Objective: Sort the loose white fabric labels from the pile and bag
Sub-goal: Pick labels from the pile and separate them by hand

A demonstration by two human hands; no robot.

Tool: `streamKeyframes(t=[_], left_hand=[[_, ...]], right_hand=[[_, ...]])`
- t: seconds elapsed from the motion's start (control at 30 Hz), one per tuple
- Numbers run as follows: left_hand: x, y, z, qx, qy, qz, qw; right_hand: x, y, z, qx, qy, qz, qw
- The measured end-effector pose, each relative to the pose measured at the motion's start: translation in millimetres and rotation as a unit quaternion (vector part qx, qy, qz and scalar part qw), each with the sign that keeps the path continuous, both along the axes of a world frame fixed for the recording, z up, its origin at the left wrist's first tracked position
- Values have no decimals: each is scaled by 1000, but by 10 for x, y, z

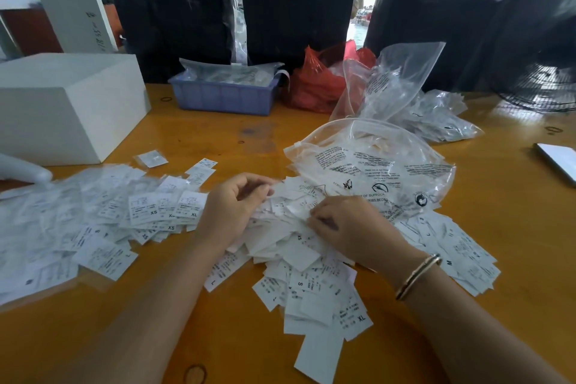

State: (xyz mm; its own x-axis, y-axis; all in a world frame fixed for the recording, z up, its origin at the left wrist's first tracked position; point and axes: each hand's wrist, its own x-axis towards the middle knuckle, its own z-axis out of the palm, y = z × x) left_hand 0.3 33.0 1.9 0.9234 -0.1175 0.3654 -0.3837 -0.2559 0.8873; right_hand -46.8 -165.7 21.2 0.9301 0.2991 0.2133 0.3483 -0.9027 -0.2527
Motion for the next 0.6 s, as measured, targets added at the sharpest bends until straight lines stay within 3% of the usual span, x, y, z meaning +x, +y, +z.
streamKeyframes(t=[0.17,0.4,0.6], left_hand=[[-10,-32,25,1,1,-12,1000],[-42,-70,42,-73,35,-32,996],[-66,-93,37,-53,64,-67,994]], right_hand=[[-38,59,-20,177,-116,-39,977],[-69,207,-98,257,-66,22,964],[-35,178,-86,482,-106,-29,869]])
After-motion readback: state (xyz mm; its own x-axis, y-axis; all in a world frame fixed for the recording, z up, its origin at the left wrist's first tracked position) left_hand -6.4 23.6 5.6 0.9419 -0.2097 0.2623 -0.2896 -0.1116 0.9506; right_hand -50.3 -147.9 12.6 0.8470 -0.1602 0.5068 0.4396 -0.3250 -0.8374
